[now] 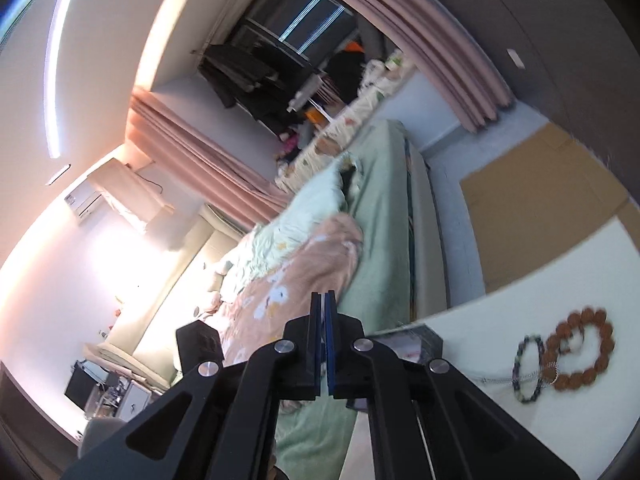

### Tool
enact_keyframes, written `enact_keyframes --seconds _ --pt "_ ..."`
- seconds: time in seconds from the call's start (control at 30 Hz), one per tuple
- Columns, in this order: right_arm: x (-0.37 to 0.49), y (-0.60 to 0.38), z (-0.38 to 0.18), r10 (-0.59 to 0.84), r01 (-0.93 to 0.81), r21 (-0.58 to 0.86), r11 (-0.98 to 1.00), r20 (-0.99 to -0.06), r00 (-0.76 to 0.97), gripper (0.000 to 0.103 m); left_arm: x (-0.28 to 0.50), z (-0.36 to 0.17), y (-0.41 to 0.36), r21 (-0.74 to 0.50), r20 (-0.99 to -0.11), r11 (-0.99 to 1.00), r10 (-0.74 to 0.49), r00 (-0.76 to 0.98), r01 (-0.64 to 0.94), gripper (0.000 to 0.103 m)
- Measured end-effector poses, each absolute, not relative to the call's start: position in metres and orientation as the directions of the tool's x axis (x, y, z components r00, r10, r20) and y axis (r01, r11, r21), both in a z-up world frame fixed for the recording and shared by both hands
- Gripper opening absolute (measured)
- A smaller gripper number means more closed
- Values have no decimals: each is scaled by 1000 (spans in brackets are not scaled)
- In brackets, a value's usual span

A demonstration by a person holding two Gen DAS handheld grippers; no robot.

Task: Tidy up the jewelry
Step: 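Place the brooch in the box with the left gripper while the right carries the dark bracelet over, then lower the dark beaded bracelet into the black box with the right gripper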

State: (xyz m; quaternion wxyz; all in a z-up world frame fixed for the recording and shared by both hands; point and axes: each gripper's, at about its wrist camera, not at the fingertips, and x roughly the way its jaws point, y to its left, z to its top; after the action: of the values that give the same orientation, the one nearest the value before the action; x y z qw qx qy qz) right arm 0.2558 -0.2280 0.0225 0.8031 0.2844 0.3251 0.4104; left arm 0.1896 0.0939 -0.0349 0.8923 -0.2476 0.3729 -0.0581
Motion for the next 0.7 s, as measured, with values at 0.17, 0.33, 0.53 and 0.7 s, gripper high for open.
enact_keyframes --seconds 0.17,0.33,0.53,0.7 --pt "251 -223 36 830 -493 687 534 -312 463 2 187 -31 104 -496 -625 864 -282 728 -90 59" --pt "266 -209 2 744 -385 644 661 -495 449 7 184 -30 113 -501 -620 859 -271 737 -106 63" --pt "291 -190 -69 666 -271 608 746 -668 333 62 185 -34 117 -505 -626 855 -264 734 -123 64" --pt "299 -177 -104 638 -237 593 770 -727 254 36 186 -35 118 -506 -626 853 -264 733 -125 64"
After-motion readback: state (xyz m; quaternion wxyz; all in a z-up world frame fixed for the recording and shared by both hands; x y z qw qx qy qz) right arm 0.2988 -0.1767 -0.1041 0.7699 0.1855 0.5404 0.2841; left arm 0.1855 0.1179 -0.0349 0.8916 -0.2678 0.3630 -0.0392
